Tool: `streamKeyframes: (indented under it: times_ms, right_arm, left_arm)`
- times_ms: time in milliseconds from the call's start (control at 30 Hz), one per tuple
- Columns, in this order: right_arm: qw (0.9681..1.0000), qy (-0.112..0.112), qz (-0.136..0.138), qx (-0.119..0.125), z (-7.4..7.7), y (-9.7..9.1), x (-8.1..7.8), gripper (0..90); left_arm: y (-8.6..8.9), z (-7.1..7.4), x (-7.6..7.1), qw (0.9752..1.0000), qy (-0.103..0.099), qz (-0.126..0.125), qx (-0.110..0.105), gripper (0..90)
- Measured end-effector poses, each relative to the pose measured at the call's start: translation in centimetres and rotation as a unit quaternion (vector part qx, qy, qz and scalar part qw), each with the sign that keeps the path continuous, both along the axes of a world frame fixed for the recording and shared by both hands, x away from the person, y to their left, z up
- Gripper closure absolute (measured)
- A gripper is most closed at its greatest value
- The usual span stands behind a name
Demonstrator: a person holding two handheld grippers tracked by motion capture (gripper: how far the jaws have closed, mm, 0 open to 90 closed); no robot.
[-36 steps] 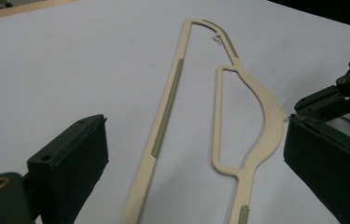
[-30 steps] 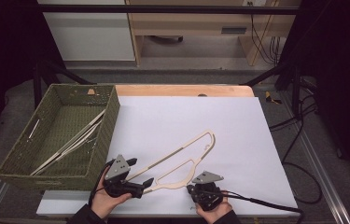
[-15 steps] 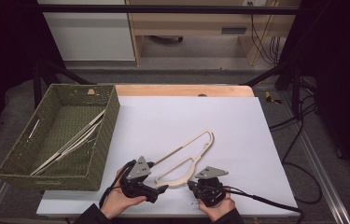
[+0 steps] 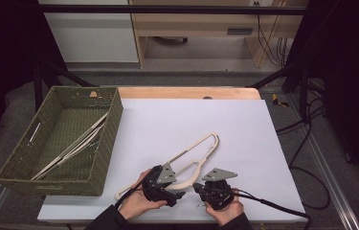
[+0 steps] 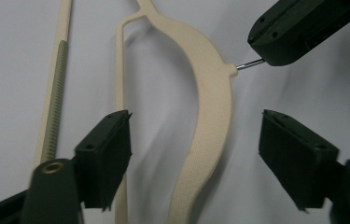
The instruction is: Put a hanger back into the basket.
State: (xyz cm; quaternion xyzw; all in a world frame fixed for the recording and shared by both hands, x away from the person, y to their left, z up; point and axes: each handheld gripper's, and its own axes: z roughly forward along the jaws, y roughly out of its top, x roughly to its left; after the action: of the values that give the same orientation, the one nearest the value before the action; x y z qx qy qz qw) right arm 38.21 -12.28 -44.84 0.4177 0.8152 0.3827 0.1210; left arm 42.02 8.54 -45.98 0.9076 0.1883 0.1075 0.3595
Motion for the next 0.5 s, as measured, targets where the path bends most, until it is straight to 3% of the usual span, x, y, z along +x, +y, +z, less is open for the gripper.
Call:
streamKeyframes:
  times_ms: [67,167,200,333,500]
  right_arm:
    - [1.0000,0.002,-0.001,0.005,0.5,0.0,-0.1,89.6]
    - [1.0000,0.001,-0.005,0.005,0.9,0.0,-0.1,89.6]
    - [1.0000,-0.007,-0.001,0.004,1.0,0.0,0.0,89.6]
    - [0.9999,-0.005,-0.001,0.009,1.4,-0.1,0.0,89.6]
    - [1.0000,-0.005,-0.001,0.008,1.7,-0.1,-0.1,89.6]
  left_arm:
    - [-0.4,-0.1,-0.1,1.0000,-0.002,0.000,-0.003,35.8]
    - [-0.6,-0.1,0.0,1.0000,-0.005,-0.004,0.005,40.6]
    - [-0.7,-0.1,0.1,0.9999,-0.007,-0.005,0.010,46.6]
    - [-1.0,-0.2,0.2,0.9999,-0.002,-0.007,0.014,54.3]
    - [-1.3,-0.1,0.2,0.9992,-0.008,-0.012,0.037,65.1]
